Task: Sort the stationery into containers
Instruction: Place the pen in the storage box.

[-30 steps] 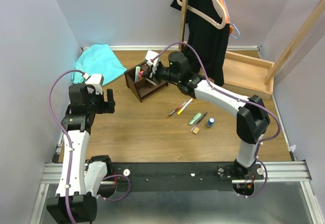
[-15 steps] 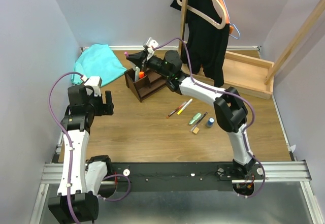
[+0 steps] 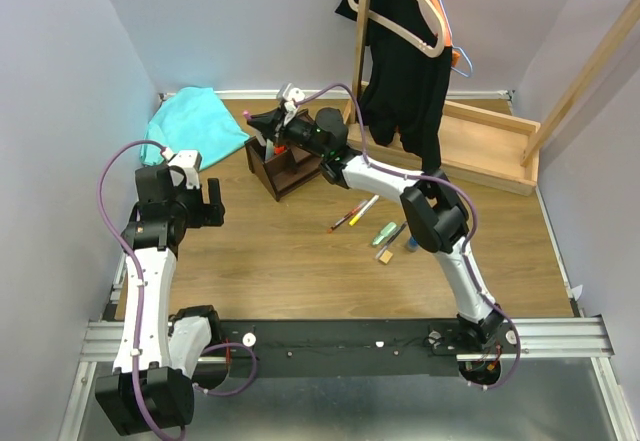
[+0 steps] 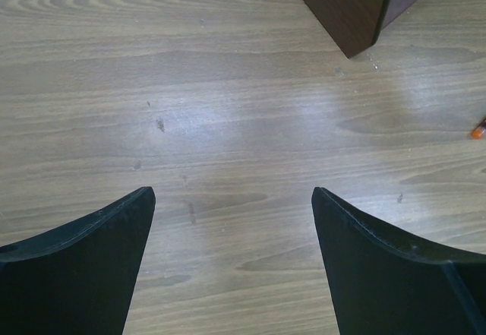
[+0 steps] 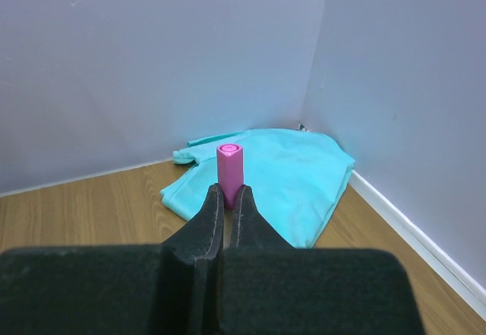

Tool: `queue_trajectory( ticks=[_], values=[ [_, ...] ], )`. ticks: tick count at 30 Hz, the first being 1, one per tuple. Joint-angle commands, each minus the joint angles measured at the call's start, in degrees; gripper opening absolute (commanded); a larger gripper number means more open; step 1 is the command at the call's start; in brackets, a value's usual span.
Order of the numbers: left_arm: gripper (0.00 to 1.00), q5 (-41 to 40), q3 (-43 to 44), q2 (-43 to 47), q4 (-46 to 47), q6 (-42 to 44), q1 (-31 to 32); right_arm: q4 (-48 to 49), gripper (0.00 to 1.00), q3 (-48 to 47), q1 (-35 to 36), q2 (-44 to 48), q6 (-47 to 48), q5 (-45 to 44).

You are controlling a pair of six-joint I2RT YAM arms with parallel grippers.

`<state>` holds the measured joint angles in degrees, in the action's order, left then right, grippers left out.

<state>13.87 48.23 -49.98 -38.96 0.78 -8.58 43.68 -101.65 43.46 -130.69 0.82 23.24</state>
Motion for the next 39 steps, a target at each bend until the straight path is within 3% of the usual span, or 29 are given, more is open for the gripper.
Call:
queue_trajectory(
  ticks=[1,10,11,12,16,26,29,32,35,37,39],
  values=[
    [0.93,1.34,-0.50,-0.12,0.64,-0.34,-0.65,2.11,0.01,-3.21,-0.31,-3.34,-0.47,-0.04],
    [0.93,1.51,0.11,-0.56,0.46,-0.34,-0.83,1.67,0.01,-1.63,-0.48,-3.34,-0.56,-1.53],
    [0.93,1.51,0.20,-0.65,0.55,-0.34,-0.91,1.76,0.03,-0.76,-0.48,-3.08,-0.47,-1.62],
    [0.93,1.51,0.29,-0.65,0.81,-0.25,-0.91,1.50,0.13,-0.40,-0.48,-2.73,-0.12,-1.62],
    [0.93,1.78,0.20,-0.56,1.25,-0.51,-1.09,0.00,0.31,1.10,-0.40,-0.71,0.76,-2.06],
    [0.93,3.70,0.38,0.76,1.69,-0.51,-1.35,-0.79,0.36,6.37,-0.40,5.88,2.43,-3.82],
    [0.93,4.68,0.99,1.90,2.22,-0.60,-1.35,-3.07,0.39,10.13,-0.48,12.20,3.66,-4.00],
    [0.93,6.51,1.87,2.86,1.96,0.80,-1.35,-8.59,0.43,16.53,-0.57,21.16,5.77,-6.45],
    [0.93,15.03,2.49,4.97,1.78,5.10,-1.18,-18.87,0.47,22.26,-1.10,30.56,6.38,-6.55],
    [0.93,18.89,2.66,6.20,1.52,7.21,-0.13,-28.09,0.48,28.33,-1.19,35.14,11.38,-4.71],
    [0.93,19.87,4.32,5.60,-1.01,10.11,0.93,-38.42,0.48,30.88,-1.10,39.63,8.96,-7.85]
  ],
)
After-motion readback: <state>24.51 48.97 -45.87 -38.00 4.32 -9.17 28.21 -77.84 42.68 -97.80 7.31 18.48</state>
